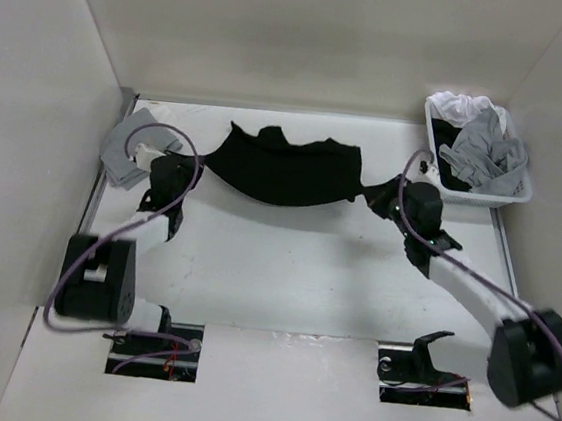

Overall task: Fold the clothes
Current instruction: Fold the tank top

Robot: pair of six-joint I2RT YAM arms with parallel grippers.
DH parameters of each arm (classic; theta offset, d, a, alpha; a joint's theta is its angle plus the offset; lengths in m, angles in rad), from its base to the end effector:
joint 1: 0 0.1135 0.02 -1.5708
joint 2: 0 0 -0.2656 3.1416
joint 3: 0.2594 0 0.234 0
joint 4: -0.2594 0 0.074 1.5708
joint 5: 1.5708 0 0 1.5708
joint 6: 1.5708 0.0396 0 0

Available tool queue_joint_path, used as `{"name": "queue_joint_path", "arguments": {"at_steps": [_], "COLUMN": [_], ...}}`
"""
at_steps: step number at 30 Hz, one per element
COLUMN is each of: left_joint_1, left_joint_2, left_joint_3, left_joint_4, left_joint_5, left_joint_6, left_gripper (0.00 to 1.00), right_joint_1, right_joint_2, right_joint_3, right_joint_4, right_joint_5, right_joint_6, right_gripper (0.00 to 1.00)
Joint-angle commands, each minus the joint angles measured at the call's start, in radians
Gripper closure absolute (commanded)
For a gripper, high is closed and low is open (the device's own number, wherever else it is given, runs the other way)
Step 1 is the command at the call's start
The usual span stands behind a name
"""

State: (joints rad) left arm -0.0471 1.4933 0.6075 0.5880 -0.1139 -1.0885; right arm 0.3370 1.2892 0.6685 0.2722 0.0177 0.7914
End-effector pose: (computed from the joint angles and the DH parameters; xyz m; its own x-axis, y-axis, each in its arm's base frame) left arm 0.2972 -0.0095 0.2079 -0.0812 -0.8773 -0.4729 -0.2883 0.4749 -0.8315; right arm 0.2568 0.0892 0.2471 -0.4505 0.5958 -0.6649 0.0079 0.7474 0.6643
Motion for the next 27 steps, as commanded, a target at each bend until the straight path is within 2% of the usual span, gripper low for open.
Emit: {"name": "queue_joint_path", "arguments": {"at_steps": [1,5,7,10,13,17,21,24,27], "left_joint_1": [-0.007,-0.033,-0.052,-0.078,-0.098,-0.101,-0.073,-0.038,-0.036], "left_joint_2": [-0.329,-0.716,-0.861,-0.967,-1.005,-0.984,-0.888,-0.707,-0.456], "left_joint_3": [-0.032,0.021,0.092,0.193,0.25,0.221,0.141,0.08,0.109], "left_joint_4": [-0.055,-0.314,-0.44,-0.566,-0.645,-0.662,-0.63,-0.524,-0.4], "left_joint_5": [-0.024,-0.053,-0.072,-0.084,-0.086,-0.089,-0.096,-0.087,-0.064], "left_joint_6": [0.027,0.088,0.122,0.168,0.182,0.185,0.188,0.177,0.159], "left_gripper": [1.0,1.0,1.0,1.0,1.0,1.0,1.0,1.0,1.0], "right_joint_1": [0.061,0.173,0.231,0.343,0.446,0.468,0.334,0.163,0.049], "right_joint_2": [-0.277,-0.552,-0.625,-0.692,-0.699,-0.631,-0.529,-0.366,-0.127], "right_joint_3": [0.029,0.146,0.212,0.324,0.388,0.378,0.284,0.224,0.238], "right_joint_4": [-0.164,-0.43,-0.52,-0.631,-0.669,-0.654,-0.544,-0.408,-0.262], "right_joint_5": [0.069,0.194,0.255,0.35,0.409,0.415,0.276,0.078,-0.066], "right_joint_6": [-0.11,-0.187,-0.208,-0.233,-0.25,-0.267,-0.25,-0.202,-0.159], "right_gripper": [1.0,1.0,1.0,1.0,1.0,0.99,0.99,0.99,0.99]}}
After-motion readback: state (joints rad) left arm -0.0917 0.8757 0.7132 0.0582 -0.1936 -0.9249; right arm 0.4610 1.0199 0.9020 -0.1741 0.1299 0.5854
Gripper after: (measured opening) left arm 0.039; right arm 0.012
